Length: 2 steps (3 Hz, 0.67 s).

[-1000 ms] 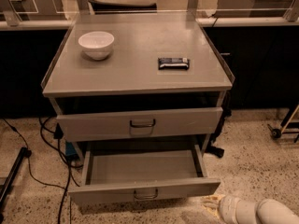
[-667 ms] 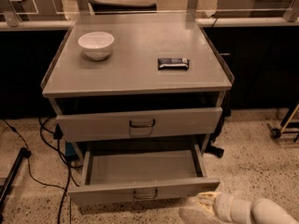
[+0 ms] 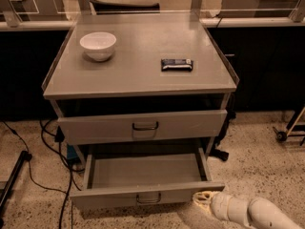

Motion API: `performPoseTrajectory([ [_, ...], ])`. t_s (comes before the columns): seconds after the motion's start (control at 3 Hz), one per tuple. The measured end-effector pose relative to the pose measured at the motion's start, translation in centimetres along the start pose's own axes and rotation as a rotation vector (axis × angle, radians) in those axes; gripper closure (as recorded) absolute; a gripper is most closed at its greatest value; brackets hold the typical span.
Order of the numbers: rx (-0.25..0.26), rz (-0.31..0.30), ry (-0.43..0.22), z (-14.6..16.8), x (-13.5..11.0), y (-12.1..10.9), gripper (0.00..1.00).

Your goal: Close middle drawer

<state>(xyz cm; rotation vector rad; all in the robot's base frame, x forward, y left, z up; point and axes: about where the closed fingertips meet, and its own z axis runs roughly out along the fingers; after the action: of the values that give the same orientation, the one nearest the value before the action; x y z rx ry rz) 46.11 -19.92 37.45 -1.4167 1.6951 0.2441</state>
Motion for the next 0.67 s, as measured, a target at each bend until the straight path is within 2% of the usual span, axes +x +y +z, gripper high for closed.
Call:
performPoseTrajectory([
  [0.67,0.026,-0.034,-0.036,3.3,-0.5,-2.5,1.00],
])
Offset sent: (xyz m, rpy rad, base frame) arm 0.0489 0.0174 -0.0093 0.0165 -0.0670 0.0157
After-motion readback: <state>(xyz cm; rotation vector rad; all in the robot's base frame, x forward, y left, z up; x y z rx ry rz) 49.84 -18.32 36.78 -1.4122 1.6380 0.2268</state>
